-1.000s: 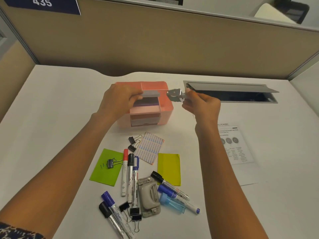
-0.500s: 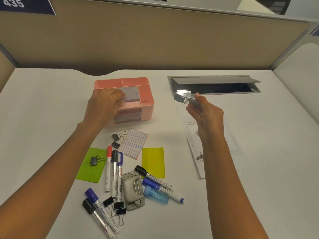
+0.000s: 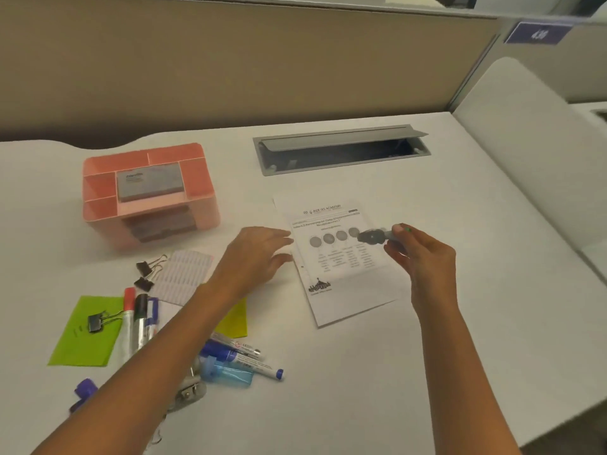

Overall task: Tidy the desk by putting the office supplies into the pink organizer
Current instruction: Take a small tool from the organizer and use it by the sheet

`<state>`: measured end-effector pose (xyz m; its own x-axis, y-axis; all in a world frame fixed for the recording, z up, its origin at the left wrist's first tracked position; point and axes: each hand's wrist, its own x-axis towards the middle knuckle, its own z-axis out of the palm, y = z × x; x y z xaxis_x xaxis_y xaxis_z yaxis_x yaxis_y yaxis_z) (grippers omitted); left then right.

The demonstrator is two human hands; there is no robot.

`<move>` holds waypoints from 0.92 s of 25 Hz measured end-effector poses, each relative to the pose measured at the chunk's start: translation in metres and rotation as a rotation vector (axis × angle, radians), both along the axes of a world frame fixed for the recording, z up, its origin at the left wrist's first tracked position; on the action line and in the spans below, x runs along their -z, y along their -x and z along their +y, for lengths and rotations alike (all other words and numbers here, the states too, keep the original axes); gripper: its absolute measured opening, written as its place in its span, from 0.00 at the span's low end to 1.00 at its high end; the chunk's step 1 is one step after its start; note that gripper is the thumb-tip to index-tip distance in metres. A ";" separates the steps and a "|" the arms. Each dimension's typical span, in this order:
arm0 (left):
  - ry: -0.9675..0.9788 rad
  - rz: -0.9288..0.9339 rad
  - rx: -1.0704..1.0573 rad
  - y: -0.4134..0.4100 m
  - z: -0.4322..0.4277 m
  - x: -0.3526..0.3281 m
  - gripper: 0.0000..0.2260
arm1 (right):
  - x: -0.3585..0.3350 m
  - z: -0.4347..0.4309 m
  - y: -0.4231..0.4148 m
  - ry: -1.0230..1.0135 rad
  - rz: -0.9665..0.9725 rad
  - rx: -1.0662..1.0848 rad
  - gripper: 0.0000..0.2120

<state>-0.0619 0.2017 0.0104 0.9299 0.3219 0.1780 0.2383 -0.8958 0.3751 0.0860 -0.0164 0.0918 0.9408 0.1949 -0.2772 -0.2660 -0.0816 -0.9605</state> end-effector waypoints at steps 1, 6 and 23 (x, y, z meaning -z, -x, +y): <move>0.039 0.038 0.021 -0.008 -0.013 0.006 0.17 | 0.004 -0.012 -0.003 0.020 0.001 0.013 0.16; 0.178 0.147 0.085 -0.034 -0.065 0.025 0.27 | 0.023 -0.051 -0.014 0.149 -0.016 0.045 0.19; 0.088 0.158 0.227 -0.058 -0.088 0.055 0.34 | 0.053 -0.110 -0.016 0.221 -0.111 0.133 0.14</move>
<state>-0.0043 0.1134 -0.0446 0.9939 0.1102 0.0059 0.0971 -0.8984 0.4284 0.1021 -0.1263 0.0393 0.9811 0.0136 -0.1932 -0.1829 -0.2634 -0.9472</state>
